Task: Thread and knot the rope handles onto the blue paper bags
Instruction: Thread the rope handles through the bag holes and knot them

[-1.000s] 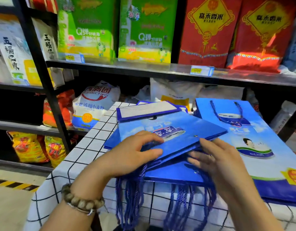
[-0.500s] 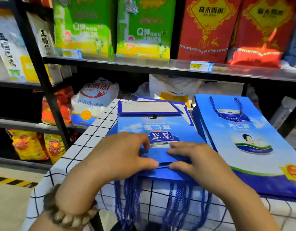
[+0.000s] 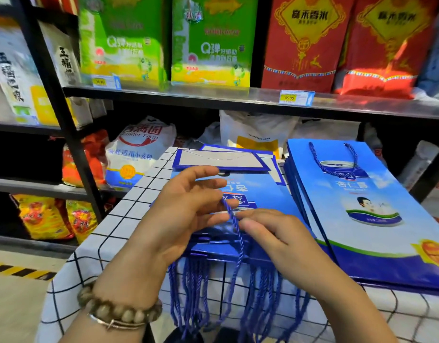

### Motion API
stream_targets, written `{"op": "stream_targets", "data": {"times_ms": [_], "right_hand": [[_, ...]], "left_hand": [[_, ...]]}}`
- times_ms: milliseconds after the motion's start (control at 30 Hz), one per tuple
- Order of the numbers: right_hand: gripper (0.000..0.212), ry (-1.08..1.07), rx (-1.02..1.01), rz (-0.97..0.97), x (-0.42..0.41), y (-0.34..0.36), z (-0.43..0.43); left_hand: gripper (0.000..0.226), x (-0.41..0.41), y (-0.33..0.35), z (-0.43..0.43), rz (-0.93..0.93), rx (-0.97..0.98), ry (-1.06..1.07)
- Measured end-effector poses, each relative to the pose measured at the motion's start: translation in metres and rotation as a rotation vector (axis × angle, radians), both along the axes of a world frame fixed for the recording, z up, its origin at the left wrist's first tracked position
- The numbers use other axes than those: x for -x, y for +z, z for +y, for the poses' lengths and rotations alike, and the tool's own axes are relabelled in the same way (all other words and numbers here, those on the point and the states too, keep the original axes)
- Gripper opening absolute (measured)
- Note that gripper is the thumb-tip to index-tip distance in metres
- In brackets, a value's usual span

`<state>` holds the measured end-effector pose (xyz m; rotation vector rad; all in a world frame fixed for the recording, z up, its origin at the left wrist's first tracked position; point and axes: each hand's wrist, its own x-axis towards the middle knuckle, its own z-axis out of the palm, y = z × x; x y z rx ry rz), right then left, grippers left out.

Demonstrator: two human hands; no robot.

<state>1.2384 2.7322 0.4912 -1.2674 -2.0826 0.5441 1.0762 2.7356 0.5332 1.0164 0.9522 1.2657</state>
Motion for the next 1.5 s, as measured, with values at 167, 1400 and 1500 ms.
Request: {"op": "stream_targets", "data": {"times_ms": [167, 1400, 1500], "right_hand": [[0.024, 0.066, 0.102, 0.172, 0.003, 0.002, -0.006], [0.027, -0.183, 0.204, 0.312, -0.044, 0.020, 0.004], [0.033, -0.157, 0.205, 0.261, -0.040, 0.016, 0.004]], "left_hand": [[0.023, -0.005, 0.002, 0.000, -0.066, -0.013, -0.041], [0.053, -0.023, -0.031, -0.009, 1.298, -0.536, -0.195], [0.053, -0.023, -0.032, -0.013, 1.266, -0.518, -0.177]]}}
